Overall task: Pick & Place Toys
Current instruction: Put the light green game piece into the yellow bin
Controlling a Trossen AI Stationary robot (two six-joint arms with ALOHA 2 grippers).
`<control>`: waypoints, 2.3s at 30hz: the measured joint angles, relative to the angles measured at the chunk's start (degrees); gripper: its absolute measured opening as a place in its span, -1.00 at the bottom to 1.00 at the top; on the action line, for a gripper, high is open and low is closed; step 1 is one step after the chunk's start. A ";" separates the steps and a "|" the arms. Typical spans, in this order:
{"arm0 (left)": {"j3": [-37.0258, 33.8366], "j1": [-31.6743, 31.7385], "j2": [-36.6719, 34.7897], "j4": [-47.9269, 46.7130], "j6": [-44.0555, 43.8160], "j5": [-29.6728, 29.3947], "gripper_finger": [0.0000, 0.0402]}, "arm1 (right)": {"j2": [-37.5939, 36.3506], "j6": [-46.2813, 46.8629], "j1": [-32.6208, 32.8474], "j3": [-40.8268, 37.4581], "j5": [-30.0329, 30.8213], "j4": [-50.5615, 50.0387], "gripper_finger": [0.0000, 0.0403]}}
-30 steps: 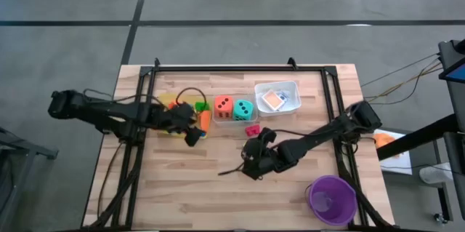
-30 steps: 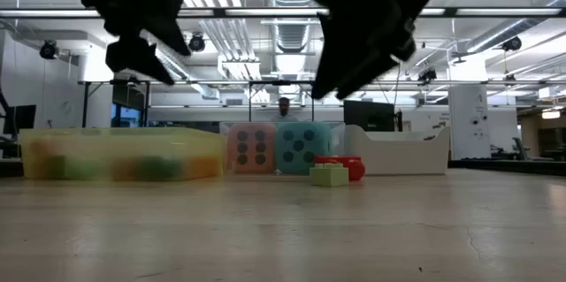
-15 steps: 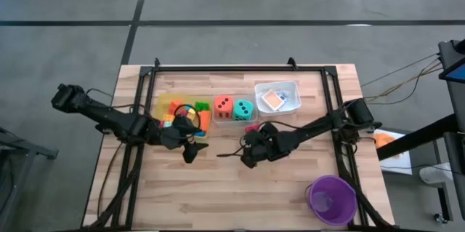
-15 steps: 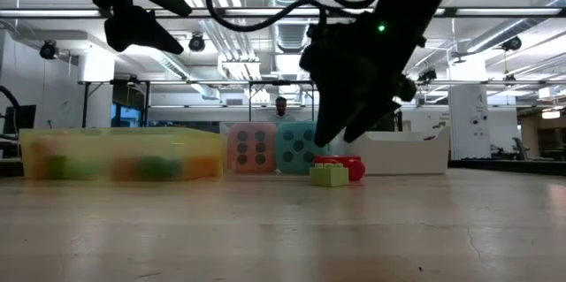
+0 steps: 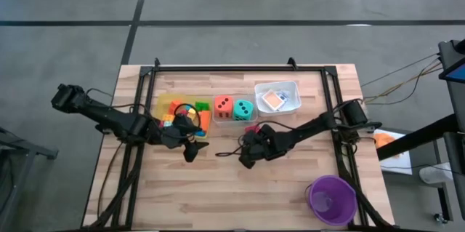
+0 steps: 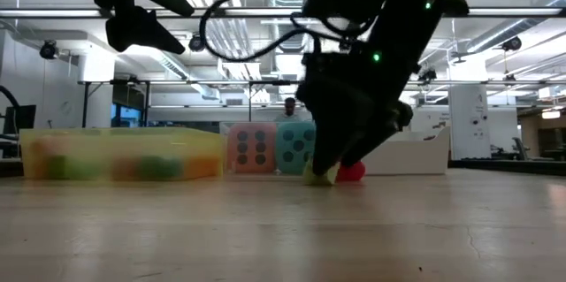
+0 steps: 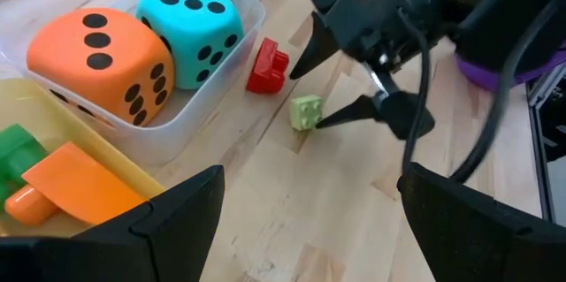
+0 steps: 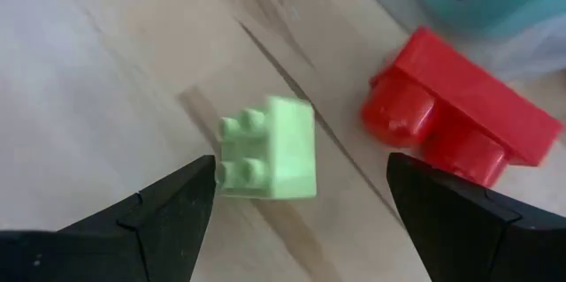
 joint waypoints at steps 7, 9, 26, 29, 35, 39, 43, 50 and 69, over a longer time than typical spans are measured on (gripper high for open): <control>-0.19 0.01 0.00 0.12 0.01 0.00 0.68 | 2.01 -2.74 -0.12 2.69 -0.29 -0.05 0.63; -0.50 0.01 0.00 0.22 -0.01 -0.02 0.68 | 2.08 -3.58 -0.12 2.79 -0.34 -0.48 0.63; -1.07 0.05 0.00 3.31 -0.01 -0.22 0.68 | 3.09 -4.57 -0.14 2.73 -3.07 -0.78 0.20; -1.07 0.05 0.00 3.31 0.00 -0.42 0.68 | 3.09 -5.41 -0.14 2.73 -3.06 -0.65 -0.06; -1.07 0.03 0.00 3.27 0.69 -0.41 0.68 | 2.25 -7.76 -0.14 2.73 -3.05 -0.75 -0.56; -1.07 0.03 0.00 3.25 1.93 -0.42 0.68 | 1.38 -8.88 -0.05 2.76 -2.98 -0.54 -0.56; -1.07 0.03 0.00 3.25 3.10 -0.40 0.68 | -0.10 -9.52 0.51 2.76 -2.85 -0.30 -0.56; -1.07 0.03 0.00 3.33 4.86 -0.41 0.68 | -4.18 -12.32 3.15 2.76 -2.79 2.14 -0.56; 1.51 -4.44 15.52 27.12 33.83 8.87 0.67 | -7.63 -24.44 8.33 2.78 -3.29 16.85 -0.56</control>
